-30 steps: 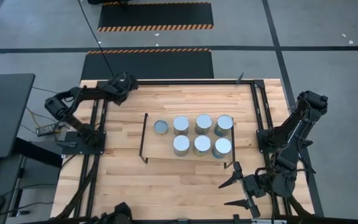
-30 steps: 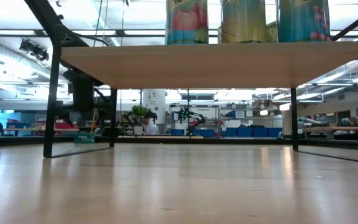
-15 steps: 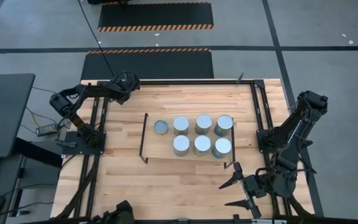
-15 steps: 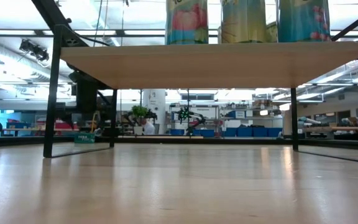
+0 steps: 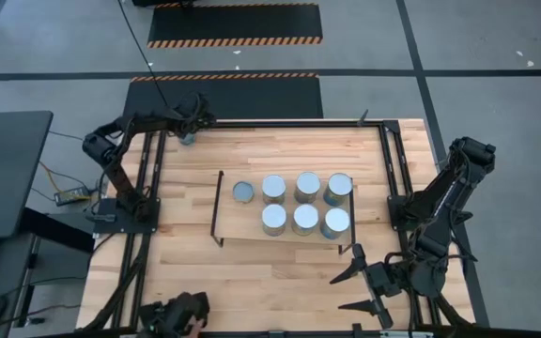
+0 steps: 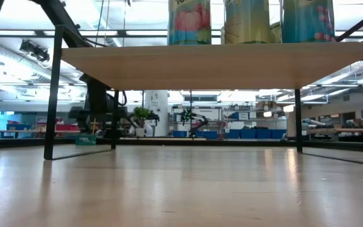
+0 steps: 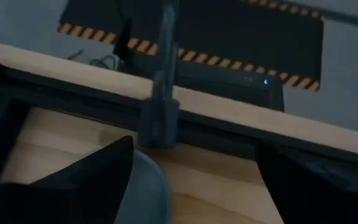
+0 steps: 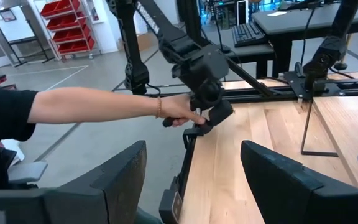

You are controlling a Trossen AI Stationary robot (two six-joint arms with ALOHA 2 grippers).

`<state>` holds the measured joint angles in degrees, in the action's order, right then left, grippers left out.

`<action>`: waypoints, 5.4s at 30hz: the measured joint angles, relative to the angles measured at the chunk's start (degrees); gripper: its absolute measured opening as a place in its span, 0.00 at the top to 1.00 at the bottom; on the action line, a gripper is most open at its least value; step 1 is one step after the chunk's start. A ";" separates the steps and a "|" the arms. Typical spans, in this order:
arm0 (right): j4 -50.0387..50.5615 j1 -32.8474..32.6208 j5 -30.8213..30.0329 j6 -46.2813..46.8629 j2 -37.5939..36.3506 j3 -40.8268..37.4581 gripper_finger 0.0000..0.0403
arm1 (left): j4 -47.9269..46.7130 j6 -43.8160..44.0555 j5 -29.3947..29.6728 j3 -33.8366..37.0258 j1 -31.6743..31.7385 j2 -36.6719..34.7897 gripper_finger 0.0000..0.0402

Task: Pick and place cans onto a shelf
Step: Put the canned tuna on the shelf, then adjust the canned goods on the shelf

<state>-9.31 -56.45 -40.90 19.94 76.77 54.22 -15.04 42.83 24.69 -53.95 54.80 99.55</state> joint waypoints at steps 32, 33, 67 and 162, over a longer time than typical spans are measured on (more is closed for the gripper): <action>0.07 1.08 0.43 -0.42 -0.01 0.00 0.33 | -23.56 -8.03 2.21 -1.19 -5.89 -4.98 0.45; 0.12 1.06 0.45 -0.39 0.00 0.00 0.33 | -25.55 -9.31 2.39 -1.18 -5.51 -4.96 0.44; 3.07 1.47 0.53 2.16 -0.02 0.00 0.33 | -29.57 -18.94 -2.99 0.01 1.27 -2.22 0.62; 19.42 -4.03 0.56 7.56 -12.17 0.02 0.38 | -51.07 22.44 -4.91 -39.41 -74.84 -1.29 0.90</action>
<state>10.11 -60.49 -40.34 27.51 64.60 54.24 -66.11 65.28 19.78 -93.36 -20.03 98.26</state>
